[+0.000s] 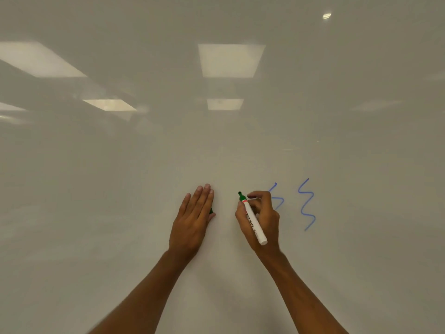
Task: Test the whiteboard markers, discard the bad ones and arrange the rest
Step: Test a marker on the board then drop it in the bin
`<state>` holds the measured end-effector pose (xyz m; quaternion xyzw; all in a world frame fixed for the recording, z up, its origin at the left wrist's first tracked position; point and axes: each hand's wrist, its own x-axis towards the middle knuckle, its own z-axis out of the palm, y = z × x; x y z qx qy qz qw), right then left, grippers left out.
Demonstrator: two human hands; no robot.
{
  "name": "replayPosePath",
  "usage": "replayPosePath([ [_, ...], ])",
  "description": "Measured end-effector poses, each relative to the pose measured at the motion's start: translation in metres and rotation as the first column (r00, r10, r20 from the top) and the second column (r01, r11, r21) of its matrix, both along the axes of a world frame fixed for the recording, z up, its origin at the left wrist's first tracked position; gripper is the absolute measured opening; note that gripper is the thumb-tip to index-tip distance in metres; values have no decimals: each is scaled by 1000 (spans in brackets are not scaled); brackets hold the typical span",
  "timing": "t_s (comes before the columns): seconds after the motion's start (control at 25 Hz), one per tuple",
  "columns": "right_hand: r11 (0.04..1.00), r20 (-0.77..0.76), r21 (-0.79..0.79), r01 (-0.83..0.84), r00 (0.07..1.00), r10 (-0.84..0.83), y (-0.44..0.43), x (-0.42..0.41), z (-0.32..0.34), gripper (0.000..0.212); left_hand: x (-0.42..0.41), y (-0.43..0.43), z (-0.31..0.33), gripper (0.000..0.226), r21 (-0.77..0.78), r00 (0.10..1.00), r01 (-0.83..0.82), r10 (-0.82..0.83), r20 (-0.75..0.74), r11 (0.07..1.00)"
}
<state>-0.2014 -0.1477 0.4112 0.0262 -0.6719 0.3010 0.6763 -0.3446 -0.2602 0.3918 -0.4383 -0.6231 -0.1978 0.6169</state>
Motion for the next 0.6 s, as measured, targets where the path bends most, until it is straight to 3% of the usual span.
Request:
replayPosePath([
  [0.2, 972, -77, 55, 228, 972, -224, 8, -25, 4, 17, -4, 2, -1, 47, 24, 999, -22, 23, -44, 999],
  [0.32, 914, -94, 218, 342, 940, -329, 15, -28, -12, 16, -5, 2, -1, 47, 38, 998, -19, 22, -63, 999],
  [0.48, 927, -83, 139, 348, 937, -339, 24, -19, -42, 21, -4, 3, -2, 45, 56, 997, -9, 13, -82, 998],
  [0.6, 870, -60, 307, 387, 920, -388, 24, -12, -67, 28, -4, 4, -1, 44, 66, 994, 31, -24, -104, 997],
])
